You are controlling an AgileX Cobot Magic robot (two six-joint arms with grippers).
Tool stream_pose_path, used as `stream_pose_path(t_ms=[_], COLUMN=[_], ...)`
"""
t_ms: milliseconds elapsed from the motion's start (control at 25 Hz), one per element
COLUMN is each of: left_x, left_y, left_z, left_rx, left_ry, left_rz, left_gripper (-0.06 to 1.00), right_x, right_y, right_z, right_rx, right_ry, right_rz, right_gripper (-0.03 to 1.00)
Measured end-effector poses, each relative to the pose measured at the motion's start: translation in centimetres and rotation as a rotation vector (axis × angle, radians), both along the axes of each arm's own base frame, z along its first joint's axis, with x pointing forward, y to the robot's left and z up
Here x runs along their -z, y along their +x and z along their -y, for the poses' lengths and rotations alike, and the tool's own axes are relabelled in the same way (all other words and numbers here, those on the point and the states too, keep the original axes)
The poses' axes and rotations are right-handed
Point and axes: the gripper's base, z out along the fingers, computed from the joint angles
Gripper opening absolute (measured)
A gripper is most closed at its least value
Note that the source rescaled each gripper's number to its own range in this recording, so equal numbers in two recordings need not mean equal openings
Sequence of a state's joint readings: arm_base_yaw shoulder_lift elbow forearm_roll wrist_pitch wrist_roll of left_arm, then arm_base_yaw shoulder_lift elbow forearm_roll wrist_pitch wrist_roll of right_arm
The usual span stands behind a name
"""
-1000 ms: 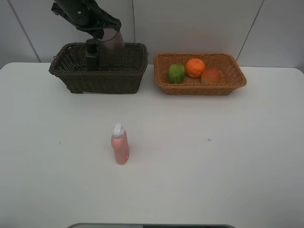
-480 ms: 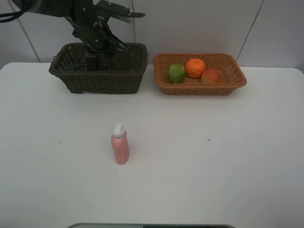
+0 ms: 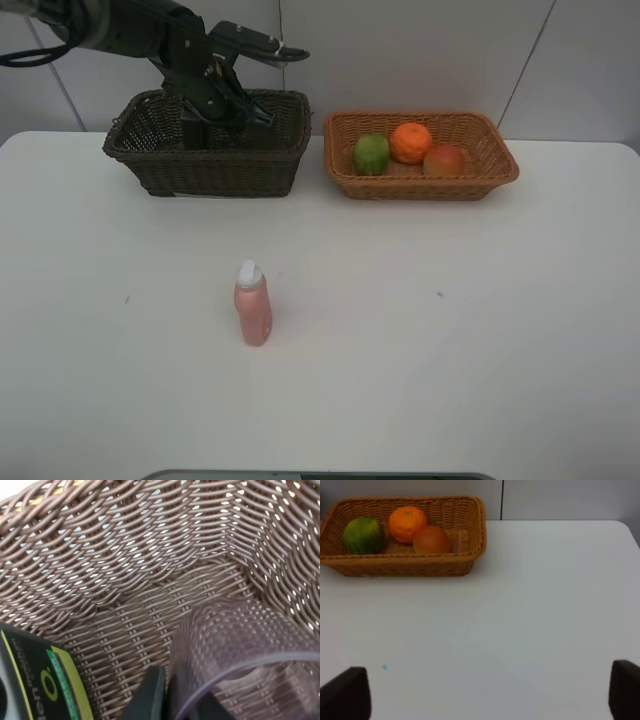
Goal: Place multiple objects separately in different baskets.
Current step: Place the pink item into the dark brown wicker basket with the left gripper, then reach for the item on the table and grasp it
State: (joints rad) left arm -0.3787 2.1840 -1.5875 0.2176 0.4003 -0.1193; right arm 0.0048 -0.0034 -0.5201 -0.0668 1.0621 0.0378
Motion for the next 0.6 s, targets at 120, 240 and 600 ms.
stream_pose_path(t_ms=[120, 240, 600], left_x=[-0.1, -0.1, -2.0], left_y=[0.0, 0.1, -0.1], left_z=[0.1, 0.1, 0.1], left_rx=[-0.006, -0.006, -0.006], left_ry=[-0.018, -0.02, -0.037], left_rz=[0.005, 0.007, 0.044], left_gripper=[0.22, 0.59, 0.96], right_x=[0.0, 0.0, 0.0], right_y=[0.0, 0.0, 0.0], right_z=[0.0, 0.0, 0.0], right_rx=[0.0, 0.0, 0.0], right_ry=[0.0, 0.0, 0.0], right_rz=[0.0, 0.0, 0.0], right_gripper=[1.0, 1.0, 1.0])
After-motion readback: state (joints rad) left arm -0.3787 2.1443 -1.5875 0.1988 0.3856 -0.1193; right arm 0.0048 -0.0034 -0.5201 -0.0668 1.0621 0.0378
